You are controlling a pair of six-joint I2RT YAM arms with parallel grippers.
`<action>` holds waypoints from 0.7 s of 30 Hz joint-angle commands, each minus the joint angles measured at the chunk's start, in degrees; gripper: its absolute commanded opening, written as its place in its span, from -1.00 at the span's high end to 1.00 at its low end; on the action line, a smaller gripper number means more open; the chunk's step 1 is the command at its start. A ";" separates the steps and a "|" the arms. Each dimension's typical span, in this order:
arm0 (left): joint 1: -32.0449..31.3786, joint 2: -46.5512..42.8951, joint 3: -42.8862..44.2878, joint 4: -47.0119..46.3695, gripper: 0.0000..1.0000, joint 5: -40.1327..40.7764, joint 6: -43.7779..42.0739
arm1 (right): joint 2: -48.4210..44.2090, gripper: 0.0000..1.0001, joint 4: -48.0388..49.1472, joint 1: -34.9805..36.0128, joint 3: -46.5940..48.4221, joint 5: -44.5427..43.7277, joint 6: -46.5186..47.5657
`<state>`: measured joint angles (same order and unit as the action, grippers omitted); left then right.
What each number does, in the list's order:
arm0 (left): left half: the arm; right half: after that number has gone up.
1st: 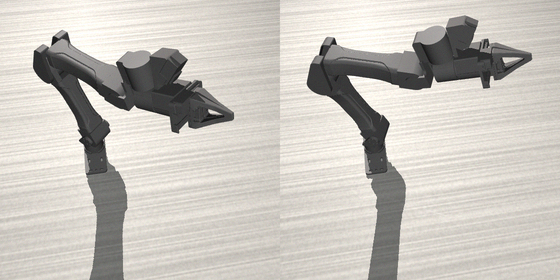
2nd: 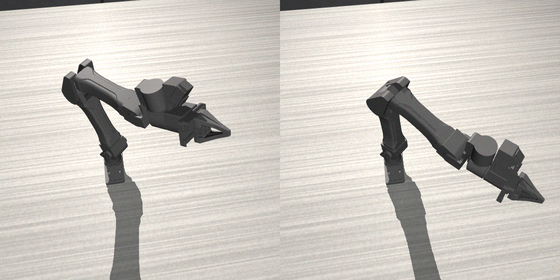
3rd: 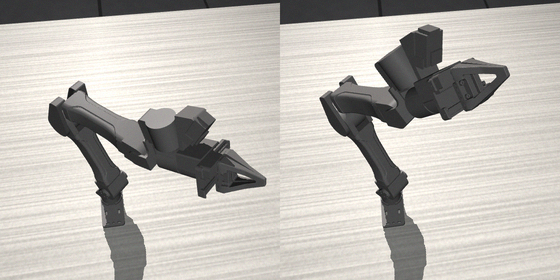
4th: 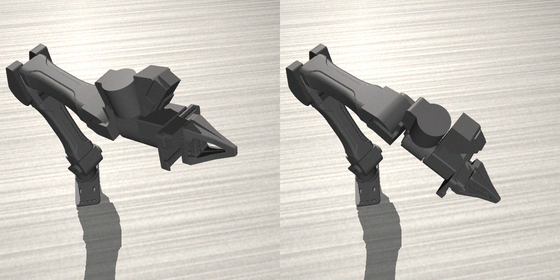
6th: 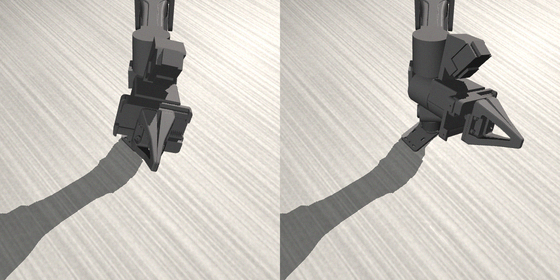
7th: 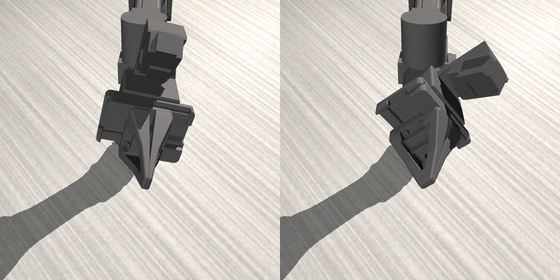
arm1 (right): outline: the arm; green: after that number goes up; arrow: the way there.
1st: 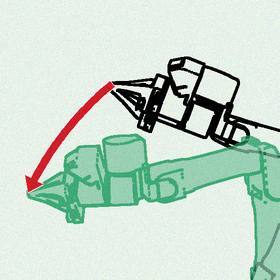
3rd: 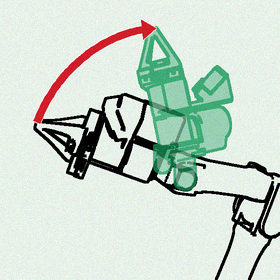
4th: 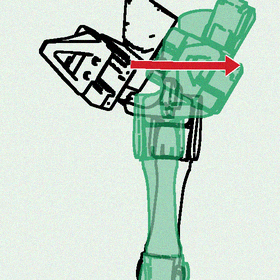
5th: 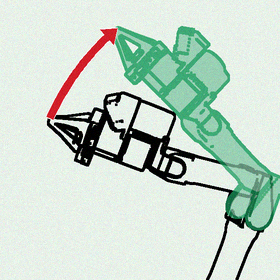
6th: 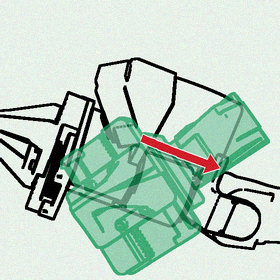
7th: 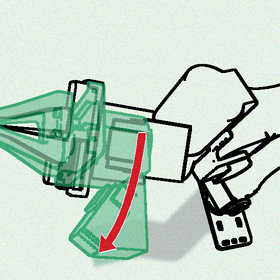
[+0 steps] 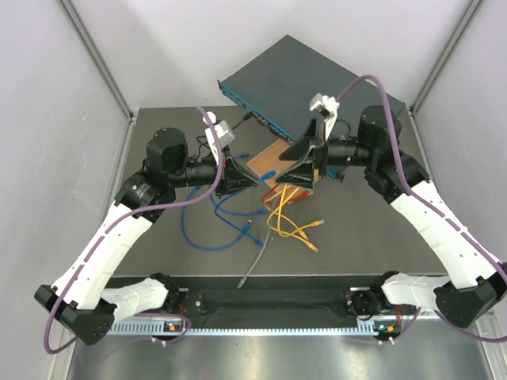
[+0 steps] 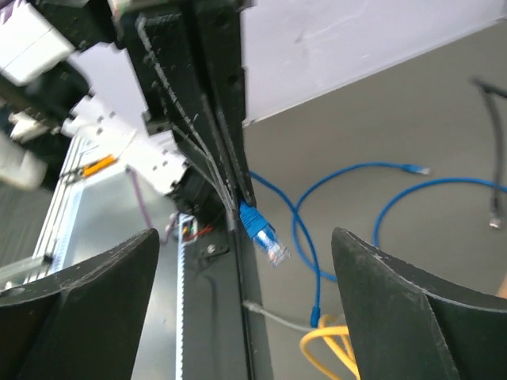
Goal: Insert the plug into the switch port
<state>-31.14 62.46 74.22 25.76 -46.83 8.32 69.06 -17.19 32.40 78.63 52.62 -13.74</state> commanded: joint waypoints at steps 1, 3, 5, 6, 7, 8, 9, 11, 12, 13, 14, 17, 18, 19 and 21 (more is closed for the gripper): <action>-0.77 -0.93 0.93 1.13 1.00 9.11 -5.67 | -3.13 -0.79 3.47 -4.61 0.47 -2.52 -4.53; -3.31 -1.11 1.02 1.93 1.00 15.58 -9.52 | -3.84 -0.87 4.35 -6.73 -0.66 -2.87 -8.40; -7.33 -1.02 1.19 2.63 1.00 20.70 -11.82 | -5.07 -0.92 6.45 -10.59 -2.16 -3.23 -13.31; -8.58 -0.93 1.28 2.89 1.00 24.47 -13.75 | -5.59 -0.94 7.08 -12.09 -3.91 -3.23 -14.99; -9.81 -0.85 1.11 2.81 1.00 26.42 -14.55 | -6.73 -0.94 7.52 -14.88 -4.71 -3.14 -17.61; -11.82 -0.76 1.02 2.72 1.00 28.09 -15.43 | -7.35 -0.97 7.35 -16.22 -5.41 -3.14 -18.34; -12.71 -0.67 0.93 2.11 1.00 32.37 -16.48 | -7.97 -1.00 6.82 -18.58 -6.64 -3.23 -18.78; -15.25 0.12 0.84 1.75 1.00 35.56 -17.63 | -9.99 -1.00 5.16 -21.05 -7.61 -4.10 -20.18; -15.79 0.64 1.45 1.58 1.00 36.71 -17.89 | -10.78 -0.99 4.45 -23.68 -8.75 -4.28 -20.71; -16.41 1.69 1.81 1.66 1.00 36.81 -17.64 | -12.09 -0.99 4.10 -25.27 -9.37 -4.45 -22.37; -16.85 2.49 2.25 1.84 1.00 36.46 -17.28 | -12.80 -0.99 3.75 -26.85 -10.07 -4.54 -23.52; -18.17 6.18 5.49 3.94 1.00 37.25 -12.82 | -15.70 -1.00 3.31 -34.92 -13.06 -3.76 -28.26; -18.26 7.14 6.89 4.47 1.00 36.55 -9.58 | -16.40 -0.99 3.39 -38.87 -14.46 -3.32 -29.23; -18.35 8.20 7.26 4.21 1.00 35.85 -8.42 | -18.06 -0.99 3.39 -40.73 -15.08 -2.44 -30.72; -18.43 8.82 7.52 3.25 1.00 35.32 -3.32 | -19.39 -0.99 3.04 -45.90 -16.58 -2.00 -31.17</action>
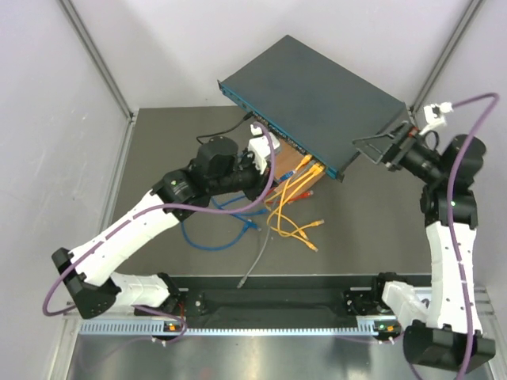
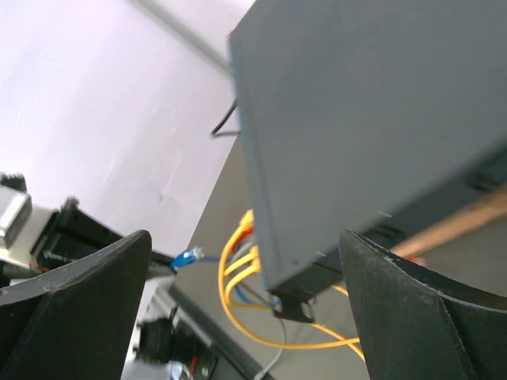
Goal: Insert the plug into the switch port
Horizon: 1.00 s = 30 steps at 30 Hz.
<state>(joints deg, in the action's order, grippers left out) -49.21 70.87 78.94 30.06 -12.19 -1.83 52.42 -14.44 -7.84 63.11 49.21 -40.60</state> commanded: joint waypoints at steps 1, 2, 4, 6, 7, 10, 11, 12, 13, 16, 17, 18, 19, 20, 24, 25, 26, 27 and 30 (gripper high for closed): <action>-0.97 1.19 3.15 -1.41 1.00 0.93 7.88 | -3.98 -0.99 -0.41 -7.18 -1.58 1.76 -4.23; -1.41 1.72 3.50 -1.85 1.00 3.37 9.98 | -4.26 -0.99 -1.03 -8.59 -2.55 1.68 -3.96; -2.29 4.08 5.87 -1.07 1.00 4.54 11.49 | -4.17 -0.99 -2.52 -11.32 -3.60 1.50 -3.00; -2.64 5.58 7.28 -1.23 1.00 6.91 13.95 | -3.47 -1.00 -2.88 -11.94 -5.27 0.72 -2.47; -2.91 5.94 7.46 -1.50 1.00 6.91 14.39 | -3.29 -1.00 -2.88 -11.94 -5.80 0.36 -2.29; -3.78 7.69 8.69 -1.94 1.00 7.35 15.80 | -2.68 -0.99 1.40 -11.94 -9.14 0.27 -4.12; -3.96 7.96 9.04 -1.85 1.00 7.53 16.23 | -2.50 -0.99 2.82 -11.94 -10.80 0.45 -4.92; -4.14 8.58 9.30 -1.76 1.00 8.48 16.59 | -2.15 -1.00 3.97 -11.85 -11.51 0.71 -6.32; -4.31 9.10 9.57 -1.59 1.00 9.10 16.85 | -1.98 -0.99 7.11 -11.85 -12.22 1.06 -7.20; -4.40 10.42 10.53 -1.15 1.00 10.69 17.56 | -1.36 -0.99 13.18 -11.59 -14.24 1.42 -10.02; -4.40 10.95 11.15 -0.97 1.00 11.13 17.99 | -1.10 -0.98 13.99 -11.33 -14.85 1.41 -10.72; -4.40 11.74 11.93 -0.97 1.00 11.65 18.52 | -0.23 -0.97 15.74 -10.63 -15.12 1.24 -11.60; -4.40 12.01 12.46 -0.71 1.00 11.74 18.61 | 0.13 -0.94 17.23 -10.19 -15.21 0.72 -11.87; -4.40 12.36 13.17 -0.62 1.00 11.66 19.13 | 0.48 -0.93 17.94 -9.05 -15.56 0.36 -11.87; -4.40 14.03 14.40 -0.18 1.00 13.68 19.93 | 2.50 -0.90 20.85 -5.62 -16.09 -1.66 -11.96; -4.40 14.29 14.66 -0.09 1.00 13.85 20.28 | 2.94 -0.88 21.64 -5.00 -16.26 -2.36 -11.87; -4.40 14.56 14.75 -0.01 1.00 13.94 20.37 | 3.21 -0.86 22.17 -3.95 -16.44 -2.71 -11.87; -4.40 14.91 14.84 -0.09 1.00 13.86 20.46 | 3.73 -0.86 22.87 -3.33 -16.62 -3.59 -12.31; -4.40 15.52 15.11 -0.09 1.00 13.59 20.37 | 4.79 -0.77 25.59 -1.40 -17.67 -4.38 -13.80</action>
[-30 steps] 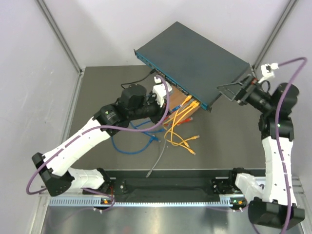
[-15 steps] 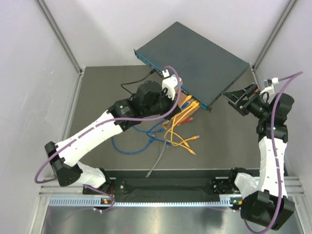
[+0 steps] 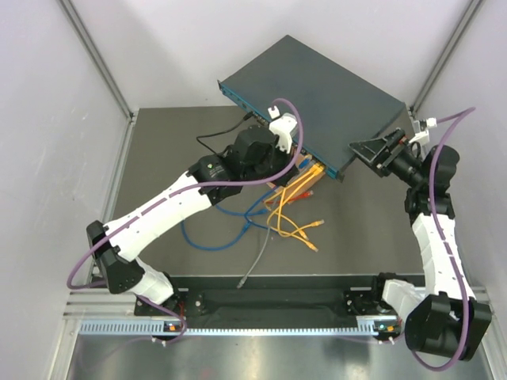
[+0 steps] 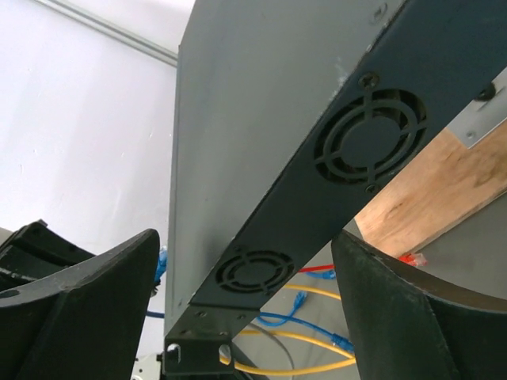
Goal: Insert the plug into the switch port
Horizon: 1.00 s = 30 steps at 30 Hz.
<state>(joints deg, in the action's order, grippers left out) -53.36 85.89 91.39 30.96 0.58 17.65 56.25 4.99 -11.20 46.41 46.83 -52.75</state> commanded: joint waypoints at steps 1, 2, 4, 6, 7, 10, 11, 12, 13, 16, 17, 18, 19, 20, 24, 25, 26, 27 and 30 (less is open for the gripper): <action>-0.25 0.77 2.82 -0.99 1.00 0.74 0.90 | 1.14 -0.72 7.12 2.41 -1.15 -2.53 -1.83; -0.25 0.86 2.91 -0.99 1.00 0.74 0.90 | 1.32 -0.70 7.40 3.20 -1.41 -2.79 -1.92; -0.25 1.12 3.17 -0.90 1.00 0.39 0.98 | 1.49 -0.67 8.01 3.73 -1.50 -3.32 -1.92; -0.25 1.56 3.35 -0.90 1.00 0.12 1.16 | 1.58 -0.62 8.45 3.99 -1.76 -3.50 -2.18; -0.25 1.56 3.53 -0.99 1.00 -0.05 1.07 | 1.58 -0.56 9.06 3.99 -1.85 -3.50 -2.27; -0.25 1.92 3.79 -0.99 1.00 -0.23 1.25 | 1.85 -0.46 9.77 4.26 -2.12 -3.59 -2.71; -0.25 1.92 3.79 -0.90 1.00 -0.31 1.42 | 1.85 -0.45 9.86 4.35 -2.20 -3.59 -2.88; -0.25 1.92 3.70 -0.81 1.00 -0.32 1.51 | 1.85 -0.42 9.86 4.43 -2.20 -3.59 -2.97; -0.25 2.00 3.70 -0.81 1.00 -0.32 1.60 | 1.93 -0.38 10.21 4.43 -2.29 -3.59 -2.97; -0.25 1.83 3.61 -0.99 1.00 -2.07 2.30 | 1.85 -0.31 10.65 4.70 -2.73 -3.67 -3.23; -0.25 1.74 3.61 -1.08 1.00 -2.16 2.39 | 1.67 -0.30 10.65 4.70 -2.82 -3.76 -3.32; -0.25 1.74 3.70 -1.16 1.00 -2.25 2.48 | 1.58 -0.28 11.00 4.70 -2.91 -3.76 -3.50; -0.25 1.74 3.70 -1.25 1.00 -2.25 2.48 | 1.58 -0.25 11.00 4.78 -3.08 -3.76 -3.59; -0.25 2.00 3.88 -1.08 1.00 -2.25 2.65 | 1.41 -0.23 11.00 4.87 -3.08 -3.76 -3.59; -0.34 2.27 3.62 -1.08 1.00 -3.57 3.79 | 1.32 -0.20 11.53 4.87 -3.52 -3.94 -3.85; -0.25 2.44 3.35 -1.08 1.00 -3.65 4.14 | 1.23 -0.20 11.62 4.96 -3.61 -3.94 -3.94; -0.25 2.44 3.18 -1.08 1.00 -3.22 4.23 | 1.23 -0.19 11.70 4.96 -3.70 -3.94 -3.94; -0.25 2.62 3.18 -1.16 1.00 -2.95 4.32 | 1.06 -0.18 11.70 4.96 -3.70 -3.94 -4.02; -0.25 2.79 3.88 -1.43 1.00 -2.08 4.24 | 0.79 -0.13 11.53 4.96 -3.70 -3.85 -3.85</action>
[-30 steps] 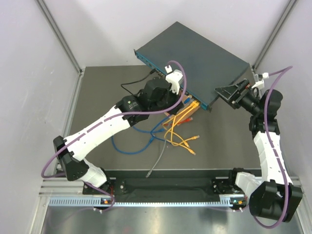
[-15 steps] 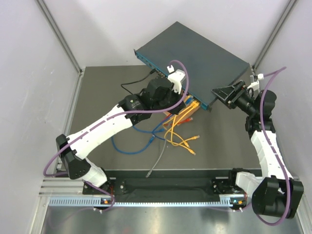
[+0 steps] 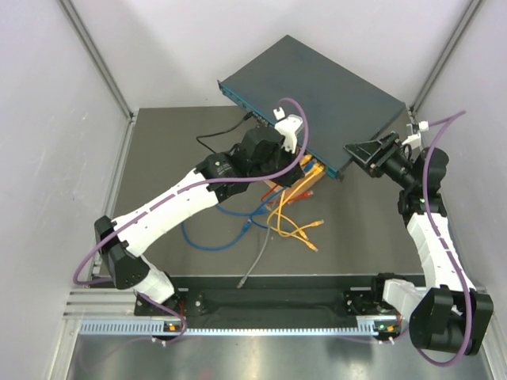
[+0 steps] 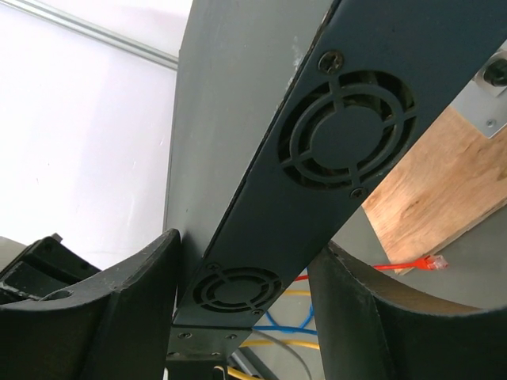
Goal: Insert the plug into the switch port
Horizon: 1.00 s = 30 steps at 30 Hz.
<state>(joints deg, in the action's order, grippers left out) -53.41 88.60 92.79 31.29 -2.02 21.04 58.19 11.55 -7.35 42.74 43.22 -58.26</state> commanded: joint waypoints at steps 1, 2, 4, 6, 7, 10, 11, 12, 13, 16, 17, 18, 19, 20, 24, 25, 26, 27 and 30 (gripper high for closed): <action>-0.21 0.17 3.09 -1.76 1.00 0.79 0.76 | -1.07 -0.12 4.89 1.20 -0.03 -0.16 1.66; -0.12 0.43 3.44 -1.76 1.00 0.88 0.59 | -1.07 -0.11 4.88 1.20 -0.11 -0.07 1.75; -0.03 0.79 4.15 -1.76 1.00 1.41 0.58 | -1.06 -0.09 4.88 1.20 -0.20 -0.07 1.75; 0.14 0.88 4.50 -1.76 1.00 1.58 0.58 | -1.15 -0.04 4.88 1.20 -0.29 -0.07 1.66; 0.15 0.79 4.68 -1.84 1.00 1.50 0.50 | -1.07 -0.03 4.80 1.20 -0.29 0.02 1.83; 0.23 0.44 4.76 -1.76 1.00 3.24 0.32 | -1.33 0.09 4.71 1.20 -0.46 -0.07 1.75; 0.32 0.18 4.68 -1.84 1.00 3.34 0.32 | -1.15 0.12 4.71 1.20 -0.55 0.02 1.75; 0.32 0.00 4.76 -1.76 1.00 3.60 -0.20 | -1.15 0.20 4.71 1.20 -0.55 0.02 1.83; 0.41 0.00 4.76 -1.67 1.00 4.30 -0.38 | -1.07 0.23 4.62 1.20 -0.55 0.02 1.83; 0.76 -0.53 4.85 -1.50 1.00 4.39 -0.65 | -1.15 0.38 4.62 1.20 -0.55 -0.07 1.83; 0.85 -0.70 4.77 -1.49 1.00 4.66 -0.65 | -1.07 0.42 4.62 1.20 -0.55 -0.07 1.83; 0.85 -0.71 4.76 -1.32 1.00 4.66 -0.82 | -0.98 0.50 4.62 1.20 -0.47 -0.07 1.83; 0.94 -0.71 4.68 -1.32 1.00 5.01 -0.82 | -0.89 0.54 4.62 1.20 -0.38 -0.07 1.57; 1.11 -0.79 4.59 -1.49 1.00 4.92 -0.82 | -0.89 0.57 4.62 1.20 -0.38 0.11 1.57; 1.29 -0.09 4.94 -2.19 1.00 3.44 -0.39 | -0.89 0.79 4.71 1.29 -0.38 0.02 1.57; 1.29 0.43 4.94 -2.37 1.00 2.91 -0.21 | -0.80 0.83 4.71 1.38 -0.38 0.19 1.57; 1.29 0.61 5.03 -2.72 1.00 2.38 0.05 | -0.80 0.87 4.80 1.47 -0.38 0.11 1.57; 1.29 0.87 5.38 -3.25 1.00 0.29 0.14 | -0.80 0.95 4.80 1.47 -0.46 0.11 1.57; 1.29 1.75 6.25 -3.86 1.00 -1.13 0.50 | -0.89 0.99 4.80 1.55 -0.55 0.28 1.57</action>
<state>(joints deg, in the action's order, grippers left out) -52.62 89.65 95.55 32.32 -1.65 21.04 58.13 11.97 -7.29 42.37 43.09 -59.33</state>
